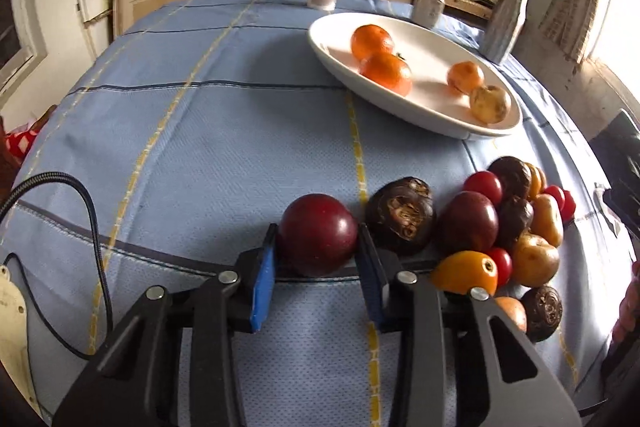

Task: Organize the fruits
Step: 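Move both tools back to the fruit cluster and grasp a red plum with the left tool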

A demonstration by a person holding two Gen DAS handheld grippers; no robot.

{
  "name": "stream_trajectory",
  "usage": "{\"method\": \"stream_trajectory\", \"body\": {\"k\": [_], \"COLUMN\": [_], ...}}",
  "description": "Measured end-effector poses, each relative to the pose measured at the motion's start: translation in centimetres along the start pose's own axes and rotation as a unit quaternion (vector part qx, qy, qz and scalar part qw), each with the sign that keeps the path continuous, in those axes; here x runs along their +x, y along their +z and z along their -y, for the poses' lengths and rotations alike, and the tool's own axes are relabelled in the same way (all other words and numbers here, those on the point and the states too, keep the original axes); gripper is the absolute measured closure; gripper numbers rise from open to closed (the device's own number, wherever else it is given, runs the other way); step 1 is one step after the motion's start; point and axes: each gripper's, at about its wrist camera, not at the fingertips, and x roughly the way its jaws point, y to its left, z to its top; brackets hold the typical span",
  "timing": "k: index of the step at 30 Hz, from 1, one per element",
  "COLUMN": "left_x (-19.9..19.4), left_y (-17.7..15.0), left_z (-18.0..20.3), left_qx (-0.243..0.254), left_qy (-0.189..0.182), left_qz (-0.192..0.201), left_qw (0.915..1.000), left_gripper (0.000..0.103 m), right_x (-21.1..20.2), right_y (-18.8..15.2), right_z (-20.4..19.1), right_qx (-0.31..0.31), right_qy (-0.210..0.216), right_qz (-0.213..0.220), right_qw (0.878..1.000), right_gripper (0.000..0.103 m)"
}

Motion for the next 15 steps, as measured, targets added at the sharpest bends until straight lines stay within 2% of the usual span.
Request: {"method": "stream_trajectory", "body": {"k": [7,12,14,15], "left_x": [-0.6,-0.5,-0.4,-0.4], "left_y": [0.0,0.0,0.0,0.0], "left_z": [-0.8,-0.6,-0.6,-0.6], "left_qx": [-0.016,-0.01,-0.011,-0.012], "left_qy": [0.018,0.021,0.021,0.021], "left_qz": [0.013,0.013,0.011,0.01], "left_qw": [0.9996,0.9997,0.9997,0.9997], "left_gripper": [0.066,0.066,0.066,0.066], "right_x": [1.6,2.6,2.8,2.9], "right_y": [-0.2,-0.2,-0.1,-0.1], "right_z": [0.8,1.2,1.5,1.5], "right_qx": [0.012,0.025,0.034,0.037], "right_qy": [-0.009,0.011,0.028,0.035], "right_qz": [-0.044,-0.066,-0.068,-0.068], "right_qw": [0.999,0.997,0.997,0.996], "right_gripper": [0.013,0.013,0.018,0.027]}}
